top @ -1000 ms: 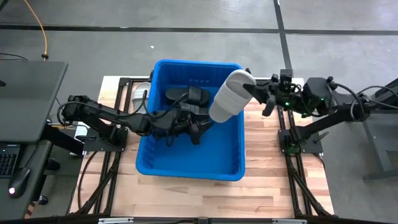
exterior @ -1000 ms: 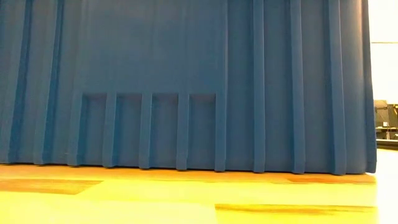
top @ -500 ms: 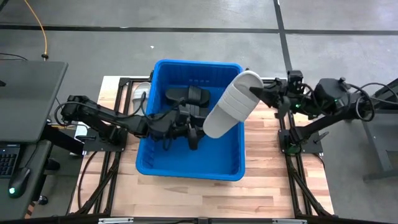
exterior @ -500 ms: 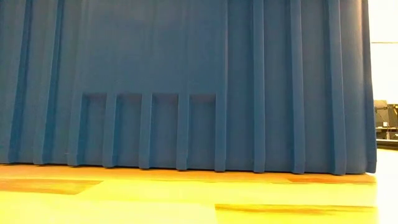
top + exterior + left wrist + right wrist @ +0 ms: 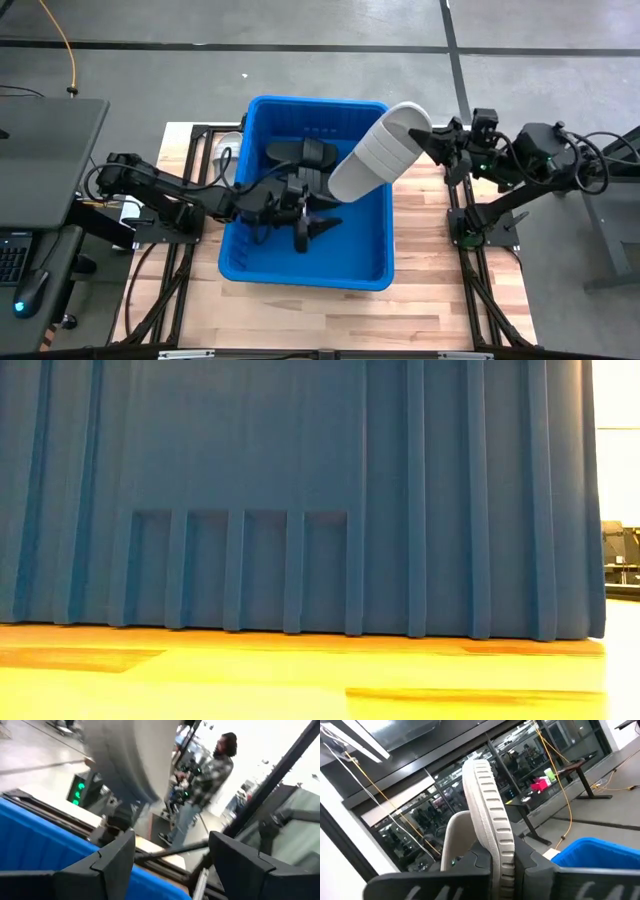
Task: Pick and place slides into bin
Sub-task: Put the right white slipper into the bin
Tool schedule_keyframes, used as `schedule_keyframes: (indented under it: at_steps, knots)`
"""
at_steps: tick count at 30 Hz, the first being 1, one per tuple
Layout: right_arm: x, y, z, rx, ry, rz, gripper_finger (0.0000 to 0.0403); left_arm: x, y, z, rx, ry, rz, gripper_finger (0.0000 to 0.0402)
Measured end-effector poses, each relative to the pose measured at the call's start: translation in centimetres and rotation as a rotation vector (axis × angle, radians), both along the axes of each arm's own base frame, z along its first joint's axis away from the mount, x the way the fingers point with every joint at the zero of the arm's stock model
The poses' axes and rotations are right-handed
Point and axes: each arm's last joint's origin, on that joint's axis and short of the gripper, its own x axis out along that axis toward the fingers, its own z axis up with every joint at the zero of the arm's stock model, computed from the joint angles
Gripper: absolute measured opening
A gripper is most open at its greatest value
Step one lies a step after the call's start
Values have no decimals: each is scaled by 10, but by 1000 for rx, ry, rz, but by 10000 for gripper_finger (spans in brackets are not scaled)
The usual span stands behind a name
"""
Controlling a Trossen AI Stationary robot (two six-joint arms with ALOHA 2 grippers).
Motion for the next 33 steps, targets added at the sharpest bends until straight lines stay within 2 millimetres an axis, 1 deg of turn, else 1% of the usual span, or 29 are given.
schedule_keyframes:
  at_steps: [5,13,15,17,19,21,24,25,29,33]
  knots:
    - [3,2,-4,13,26,24,0,0,-2,2,0,-25,-26,244]
    - [16,6,-10,30,54,59,0,0,-1,2,4,-22,-3,243]
    - [19,8,-11,39,57,74,0,0,-1,2,8,-22,5,235]
    - [20,9,-11,45,53,94,0,0,-1,2,15,-20,5,213]
    - [23,11,-11,49,48,112,0,0,-1,1,14,-13,5,179]
    - [25,13,-12,47,57,108,0,0,-1,1,5,-11,5,137]
    - [26,16,-13,47,62,117,0,0,0,0,2,1,15,58]
    - [26,17,-13,47,62,120,0,0,0,0,3,1,19,37]
    - [25,20,-13,47,61,129,3,0,0,0,-19,-2,16,37]
    - [22,22,-13,19,73,149,31,-4,-1,1,-20,25,-17,37]
